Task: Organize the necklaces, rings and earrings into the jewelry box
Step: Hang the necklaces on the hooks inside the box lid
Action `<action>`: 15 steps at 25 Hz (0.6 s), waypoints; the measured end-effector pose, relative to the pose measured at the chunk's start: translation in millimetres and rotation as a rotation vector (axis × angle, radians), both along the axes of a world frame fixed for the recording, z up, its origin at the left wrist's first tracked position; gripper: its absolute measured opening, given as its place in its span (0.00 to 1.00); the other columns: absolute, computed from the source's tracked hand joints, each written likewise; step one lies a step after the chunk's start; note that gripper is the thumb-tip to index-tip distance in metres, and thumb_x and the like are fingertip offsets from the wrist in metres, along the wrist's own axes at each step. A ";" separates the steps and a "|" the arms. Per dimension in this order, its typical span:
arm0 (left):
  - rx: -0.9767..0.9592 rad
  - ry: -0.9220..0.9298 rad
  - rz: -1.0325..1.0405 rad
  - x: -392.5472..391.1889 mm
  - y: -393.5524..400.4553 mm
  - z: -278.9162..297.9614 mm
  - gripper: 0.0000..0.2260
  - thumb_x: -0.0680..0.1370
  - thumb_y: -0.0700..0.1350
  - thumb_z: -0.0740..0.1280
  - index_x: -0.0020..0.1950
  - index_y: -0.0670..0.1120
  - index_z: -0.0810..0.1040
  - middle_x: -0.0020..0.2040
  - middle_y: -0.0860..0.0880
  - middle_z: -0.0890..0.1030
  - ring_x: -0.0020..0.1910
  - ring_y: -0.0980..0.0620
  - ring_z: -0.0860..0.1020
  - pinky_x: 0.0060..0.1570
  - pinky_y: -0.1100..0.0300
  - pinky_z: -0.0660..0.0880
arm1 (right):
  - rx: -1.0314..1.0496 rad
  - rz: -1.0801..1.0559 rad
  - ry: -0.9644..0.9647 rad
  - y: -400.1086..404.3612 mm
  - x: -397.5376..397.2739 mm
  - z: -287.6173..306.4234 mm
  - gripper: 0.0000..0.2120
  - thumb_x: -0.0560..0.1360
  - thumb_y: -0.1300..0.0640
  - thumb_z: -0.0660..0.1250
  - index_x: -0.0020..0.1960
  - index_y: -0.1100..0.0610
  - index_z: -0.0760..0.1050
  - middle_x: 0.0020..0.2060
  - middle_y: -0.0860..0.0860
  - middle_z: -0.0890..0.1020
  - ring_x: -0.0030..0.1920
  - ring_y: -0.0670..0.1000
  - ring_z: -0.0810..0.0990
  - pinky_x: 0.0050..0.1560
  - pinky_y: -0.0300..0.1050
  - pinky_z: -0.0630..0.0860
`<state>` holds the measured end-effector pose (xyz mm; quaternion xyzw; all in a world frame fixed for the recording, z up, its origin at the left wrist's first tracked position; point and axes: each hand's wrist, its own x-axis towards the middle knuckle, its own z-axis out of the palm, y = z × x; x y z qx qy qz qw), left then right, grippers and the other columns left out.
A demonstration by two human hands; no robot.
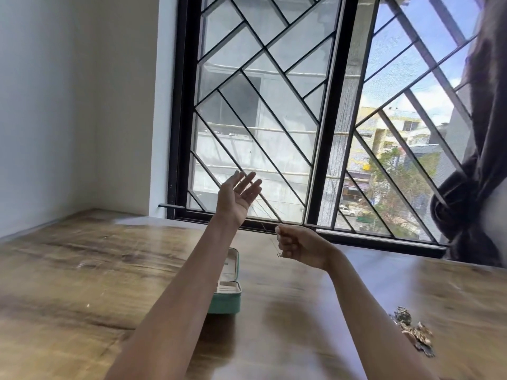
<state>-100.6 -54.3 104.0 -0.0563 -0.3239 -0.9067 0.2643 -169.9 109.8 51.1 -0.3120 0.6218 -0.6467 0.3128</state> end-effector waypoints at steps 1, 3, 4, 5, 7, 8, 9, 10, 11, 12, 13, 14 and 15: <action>-0.038 -0.028 0.011 -1.6 1.6 -0.8 0.04 0.78 0.41 0.62 0.44 0.43 0.73 0.45 0.43 0.81 0.41 0.45 0.81 0.46 0.55 0.79 | 0.022 -0.005 0.033 -0.6 2.2 3.3 0.10 0.80 0.55 0.58 0.41 0.54 0.71 0.28 0.47 0.63 0.26 0.44 0.59 0.28 0.34 0.63; -0.127 -0.092 0.033 -5.7 4.4 -3.9 0.02 0.77 0.39 0.64 0.45 0.42 0.74 0.45 0.43 0.81 0.38 0.45 0.82 0.42 0.56 0.80 | 0.036 -0.005 0.107 -3.3 8.6 16.4 0.09 0.80 0.56 0.59 0.42 0.55 0.71 0.28 0.47 0.64 0.26 0.44 0.60 0.29 0.35 0.64; -0.168 -0.123 0.036 -6.9 5.5 -6.0 0.01 0.77 0.38 0.64 0.45 0.41 0.74 0.45 0.43 0.81 0.36 0.46 0.82 0.40 0.57 0.80 | 0.040 -0.008 0.151 -4.3 12.7 24.6 0.08 0.80 0.56 0.60 0.43 0.56 0.73 0.28 0.47 0.65 0.26 0.44 0.61 0.29 0.35 0.64; -0.211 -0.156 0.034 -7.4 6.3 -8.1 0.01 0.77 0.38 0.64 0.46 0.40 0.75 0.45 0.43 0.81 0.36 0.45 0.82 0.39 0.57 0.81 | 0.060 -0.018 0.214 -5.1 16.9 32.5 0.07 0.80 0.56 0.61 0.44 0.56 0.74 0.28 0.47 0.66 0.26 0.44 0.62 0.29 0.34 0.65; -0.320 -0.239 0.027 -7.7 7.6 -11.4 0.03 0.77 0.37 0.64 0.48 0.39 0.77 0.45 0.43 0.81 0.37 0.45 0.82 0.37 0.58 0.81 | 0.161 -0.067 0.397 -5.7 23.5 45.3 0.07 0.78 0.56 0.64 0.46 0.59 0.77 0.28 0.48 0.68 0.26 0.44 0.63 0.28 0.34 0.67; -0.395 -0.286 0.018 -6.9 9.2 -11.7 0.04 0.77 0.37 0.65 0.47 0.39 0.78 0.44 0.43 0.81 0.36 0.46 0.81 0.36 0.58 0.81 | 0.228 -0.097 0.504 -5.7 25.3 50.3 0.09 0.77 0.56 0.65 0.48 0.62 0.77 0.27 0.48 0.68 0.26 0.44 0.64 0.26 0.35 0.67; -0.477 -0.330 0.004 -5.9 12.0 -11.5 0.04 0.76 0.38 0.65 0.46 0.40 0.79 0.43 0.44 0.81 0.36 0.47 0.80 0.35 0.58 0.80 | 0.287 -0.125 0.609 -5.9 25.5 54.6 0.10 0.77 0.57 0.66 0.49 0.65 0.77 0.27 0.49 0.68 0.25 0.45 0.65 0.25 0.35 0.67; -0.551 -0.361 -0.017 -5.3 15.4 -10.7 0.04 0.76 0.39 0.65 0.45 0.40 0.79 0.42 0.44 0.80 0.36 0.47 0.80 0.34 0.58 0.80 | 0.331 -0.150 0.700 -6.4 24.8 58.6 0.10 0.76 0.58 0.66 0.50 0.66 0.78 0.26 0.50 0.68 0.24 0.45 0.66 0.24 0.35 0.68; -0.616 -0.383 -0.041 -4.9 18.9 -10.0 0.05 0.77 0.40 0.65 0.46 0.39 0.79 0.42 0.44 0.79 0.36 0.48 0.79 0.33 0.58 0.79 | 0.356 -0.173 0.775 -7.0 23.5 61.8 0.09 0.76 0.58 0.67 0.50 0.64 0.79 0.25 0.50 0.69 0.24 0.45 0.67 0.25 0.36 0.69; -0.678 -0.399 -0.059 -4.4 22.3 -9.4 0.06 0.77 0.41 0.64 0.47 0.39 0.79 0.41 0.44 0.79 0.36 0.48 0.78 0.32 0.59 0.79 | 0.364 -0.197 0.829 -7.4 21.8 63.6 0.07 0.75 0.59 0.67 0.49 0.63 0.80 0.24 0.50 0.70 0.23 0.46 0.68 0.25 0.37 0.70; -0.732 -0.414 -0.072 -3.7 25.8 -8.9 0.08 0.78 0.42 0.63 0.48 0.39 0.78 0.39 0.44 0.78 0.34 0.49 0.77 0.30 0.60 0.78 | 0.362 -0.222 0.866 -7.8 20.3 64.5 0.06 0.75 0.59 0.68 0.48 0.60 0.80 0.22 0.49 0.71 0.23 0.45 0.69 0.26 0.38 0.71; -0.767 -0.429 -0.085 -3.5 28.4 -8.9 0.09 0.80 0.44 0.61 0.49 0.40 0.77 0.37 0.45 0.76 0.32 0.50 0.75 0.28 0.61 0.76 | 0.355 -0.248 0.885 -8.2 19.0 64.2 0.05 0.74 0.59 0.68 0.47 0.59 0.81 0.21 0.47 0.71 0.23 0.45 0.69 0.25 0.39 0.71; -0.778 -0.447 -0.099 -3.5 30.4 -9.5 0.11 0.81 0.46 0.58 0.48 0.40 0.76 0.35 0.46 0.75 0.30 0.51 0.72 0.27 0.62 0.74 | 0.340 -0.272 0.883 -8.2 17.8 62.4 0.04 0.74 0.58 0.69 0.47 0.58 0.80 0.21 0.48 0.72 0.23 0.45 0.70 0.25 0.38 0.71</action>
